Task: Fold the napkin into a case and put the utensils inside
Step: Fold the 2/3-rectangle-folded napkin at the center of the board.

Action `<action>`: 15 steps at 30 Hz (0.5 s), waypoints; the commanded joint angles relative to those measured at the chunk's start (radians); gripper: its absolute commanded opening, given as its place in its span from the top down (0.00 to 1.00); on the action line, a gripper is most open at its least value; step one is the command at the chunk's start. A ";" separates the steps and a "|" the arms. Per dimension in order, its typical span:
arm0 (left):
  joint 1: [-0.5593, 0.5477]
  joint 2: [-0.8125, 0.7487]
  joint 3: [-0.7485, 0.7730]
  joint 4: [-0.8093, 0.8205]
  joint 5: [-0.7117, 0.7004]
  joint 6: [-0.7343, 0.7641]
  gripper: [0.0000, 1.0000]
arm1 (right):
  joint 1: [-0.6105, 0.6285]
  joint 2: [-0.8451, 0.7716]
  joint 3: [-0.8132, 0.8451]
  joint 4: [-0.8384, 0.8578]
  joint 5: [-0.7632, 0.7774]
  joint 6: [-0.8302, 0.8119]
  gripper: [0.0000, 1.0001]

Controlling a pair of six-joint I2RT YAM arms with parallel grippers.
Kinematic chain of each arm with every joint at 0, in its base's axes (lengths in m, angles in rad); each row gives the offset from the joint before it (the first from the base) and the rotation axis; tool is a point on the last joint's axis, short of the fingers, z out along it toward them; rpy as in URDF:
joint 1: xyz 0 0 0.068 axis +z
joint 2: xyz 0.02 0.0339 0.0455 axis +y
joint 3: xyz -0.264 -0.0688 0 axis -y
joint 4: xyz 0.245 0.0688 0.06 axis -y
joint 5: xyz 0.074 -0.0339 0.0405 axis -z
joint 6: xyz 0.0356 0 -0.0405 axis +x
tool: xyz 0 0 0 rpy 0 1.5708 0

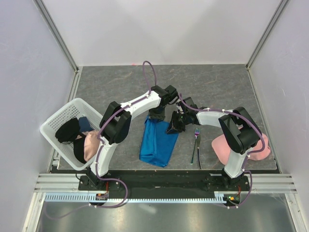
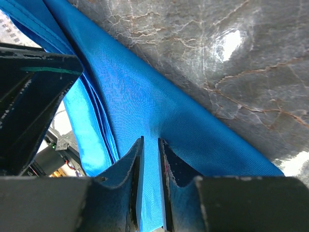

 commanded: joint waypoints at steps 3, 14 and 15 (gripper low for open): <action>-0.003 -0.030 0.044 -0.006 -0.038 -0.033 0.51 | -0.003 0.019 -0.021 0.018 0.011 -0.013 0.75; -0.006 -0.088 -0.014 -0.015 -0.102 -0.068 0.57 | -0.004 0.025 -0.021 0.032 -0.001 -0.007 0.76; -0.006 -0.095 -0.021 -0.015 -0.105 -0.073 0.55 | -0.004 0.025 -0.021 0.030 -0.003 -0.007 0.76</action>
